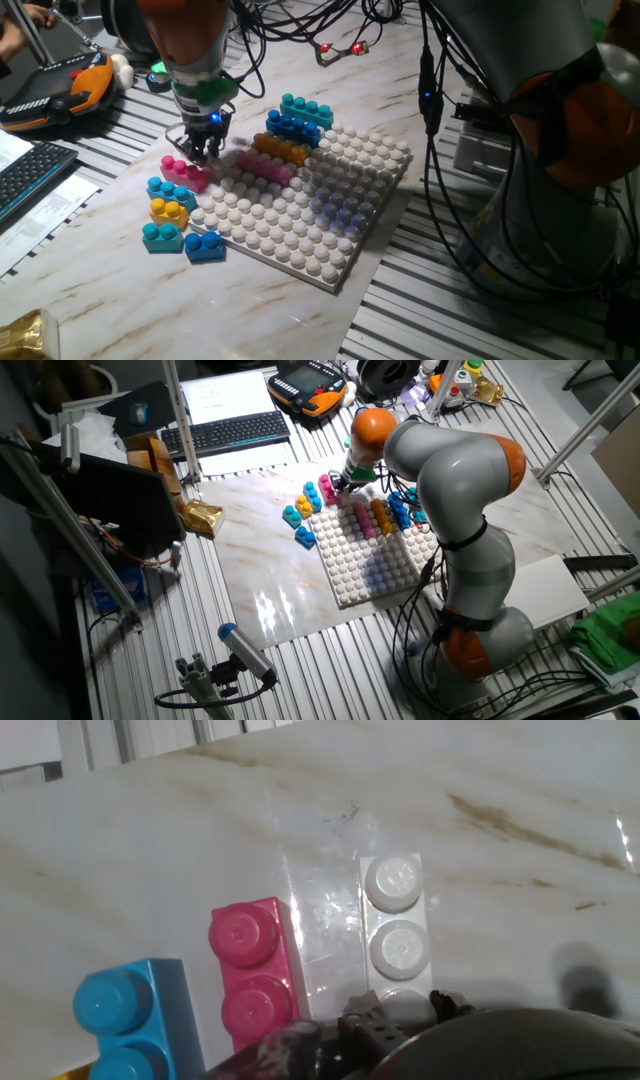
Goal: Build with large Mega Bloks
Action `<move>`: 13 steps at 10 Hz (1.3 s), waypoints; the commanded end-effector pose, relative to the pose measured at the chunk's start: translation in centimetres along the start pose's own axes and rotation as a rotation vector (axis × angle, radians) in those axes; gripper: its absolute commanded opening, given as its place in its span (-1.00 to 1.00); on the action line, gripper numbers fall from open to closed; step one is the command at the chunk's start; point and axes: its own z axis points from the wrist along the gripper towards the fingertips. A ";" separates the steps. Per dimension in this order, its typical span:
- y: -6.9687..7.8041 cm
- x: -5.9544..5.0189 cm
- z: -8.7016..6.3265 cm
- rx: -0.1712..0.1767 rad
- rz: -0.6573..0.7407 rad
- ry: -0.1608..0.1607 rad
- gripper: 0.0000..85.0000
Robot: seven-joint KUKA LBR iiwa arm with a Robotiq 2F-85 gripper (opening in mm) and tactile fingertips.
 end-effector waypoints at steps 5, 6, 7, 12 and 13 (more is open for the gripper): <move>0.3 1.2 -4.8 0.016 -0.014 0.019 -0.98; 0.4 1.7 -5.6 0.010 -0.023 0.020 -0.98; 0.6 2.2 -6.2 0.010 -0.034 0.020 -0.98; 1.0 4.4 -6.4 0.012 -0.052 0.001 -0.98; 1.0 4.4 -6.4 0.008 -0.038 -0.010 -0.98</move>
